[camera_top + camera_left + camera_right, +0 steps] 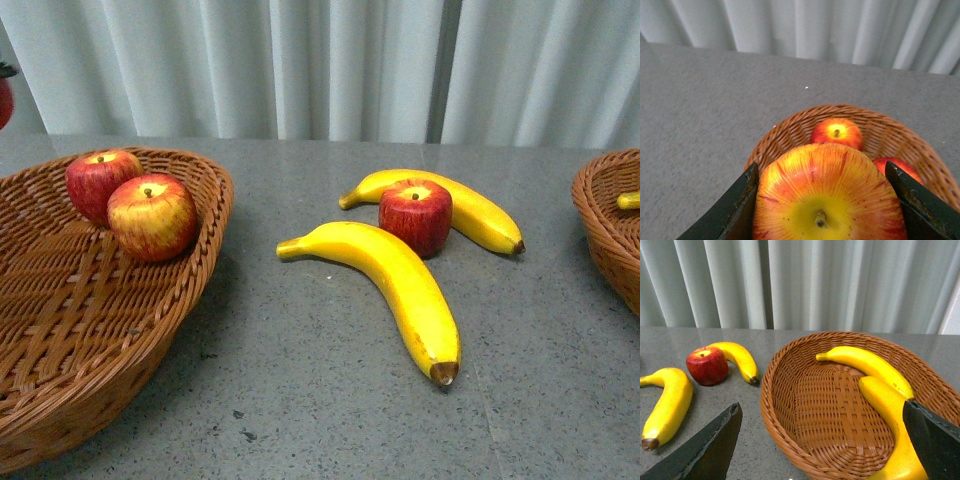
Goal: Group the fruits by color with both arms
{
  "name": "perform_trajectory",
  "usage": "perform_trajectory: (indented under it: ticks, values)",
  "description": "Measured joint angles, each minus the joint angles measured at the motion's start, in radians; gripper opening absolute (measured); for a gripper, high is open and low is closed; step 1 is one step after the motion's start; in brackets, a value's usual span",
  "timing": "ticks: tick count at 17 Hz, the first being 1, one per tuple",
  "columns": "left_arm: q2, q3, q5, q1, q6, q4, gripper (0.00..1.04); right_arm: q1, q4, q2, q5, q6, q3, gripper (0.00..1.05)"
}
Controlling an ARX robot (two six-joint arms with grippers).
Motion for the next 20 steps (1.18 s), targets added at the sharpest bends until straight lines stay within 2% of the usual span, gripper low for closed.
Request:
perform_trajectory:
  ticks: [3,6,7,9,10,11,13,15,18,20]
  values:
    - [-0.016,-0.115,0.045,0.109,-0.063,0.023,0.66,0.000,0.000,0.000,0.000,0.000,0.000,0.98]
    - [0.027,-0.152,0.076,0.139,-0.072,0.057,0.66,0.000,0.000,0.000,0.000,0.000,0.000,0.98]
    - [0.029,-0.152,0.085,0.134,-0.070,0.062,0.69,0.000,0.000,0.000,0.000,0.000,0.000,0.98]
    - [0.029,-0.152,0.100,0.128,-0.064,0.069,0.94,0.000,0.000,0.000,0.000,0.000,0.000,0.98]
    - [0.028,-0.151,0.105,0.128,-0.059,0.065,0.99,0.000,0.000,0.000,0.000,0.000,0.000,0.98]
    - [0.018,-0.148,0.109,0.123,-0.057,0.051,0.98,0.000,0.000,0.000,0.000,0.000,0.000,0.98]
    - [-0.025,-0.114,0.112,0.084,-0.045,0.037,0.98,0.000,0.000,0.000,0.000,0.000,0.000,0.98]
    - [-0.037,-0.027,0.142,0.004,-0.014,0.083,0.98,0.000,0.000,0.000,0.000,0.000,0.000,0.98]
    - [0.078,0.117,0.280,-0.159,0.094,0.124,0.98,0.000,0.000,0.000,0.000,0.000,0.000,0.98]
    - [0.230,0.217,0.346,-0.228,0.145,0.098,0.98,0.000,0.000,0.000,0.000,0.000,0.000,0.98]
